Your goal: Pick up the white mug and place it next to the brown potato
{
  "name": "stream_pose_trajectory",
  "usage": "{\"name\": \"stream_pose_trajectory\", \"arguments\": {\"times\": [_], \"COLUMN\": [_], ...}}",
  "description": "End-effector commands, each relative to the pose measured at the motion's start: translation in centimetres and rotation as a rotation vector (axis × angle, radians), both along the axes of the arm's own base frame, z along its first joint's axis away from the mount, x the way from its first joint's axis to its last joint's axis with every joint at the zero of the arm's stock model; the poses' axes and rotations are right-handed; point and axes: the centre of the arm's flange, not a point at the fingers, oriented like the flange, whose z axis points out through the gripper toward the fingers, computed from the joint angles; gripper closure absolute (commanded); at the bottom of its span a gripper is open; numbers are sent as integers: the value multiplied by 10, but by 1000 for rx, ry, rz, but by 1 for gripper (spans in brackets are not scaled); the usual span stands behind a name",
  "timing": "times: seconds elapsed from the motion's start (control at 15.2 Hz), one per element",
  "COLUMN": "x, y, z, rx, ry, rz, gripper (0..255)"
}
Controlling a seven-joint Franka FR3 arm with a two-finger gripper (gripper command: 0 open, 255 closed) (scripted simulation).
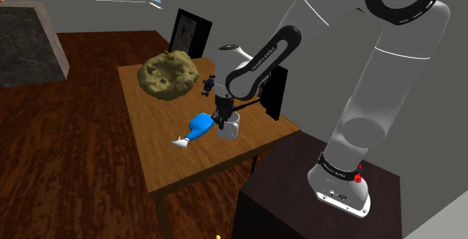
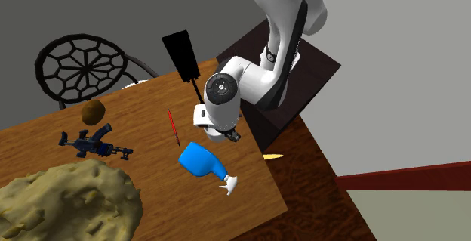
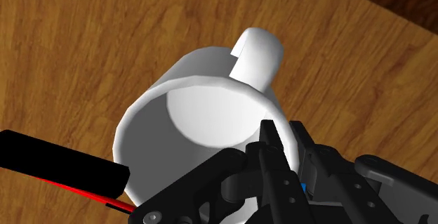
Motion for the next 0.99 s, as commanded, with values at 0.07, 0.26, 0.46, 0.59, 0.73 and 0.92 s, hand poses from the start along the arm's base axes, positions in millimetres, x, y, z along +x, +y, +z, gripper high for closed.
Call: {"name": "stream_pose_trajectory", "arguments": {"times": [0.07, 0.26, 0.46, 0.59, 0.73, 0.92], "x": [1, 1, 1, 1, 1, 1], "y": [-1, -1, -1, -1, -1, -1], "z": [15, 31, 47, 58, 68, 84], "rx": [0, 0, 0, 0, 0, 0], "ry": [0, 0, 0, 0, 0, 0], "rz": [0, 0, 0, 0, 0, 0], "gripper": [255, 255, 255, 255, 255, 255]}}
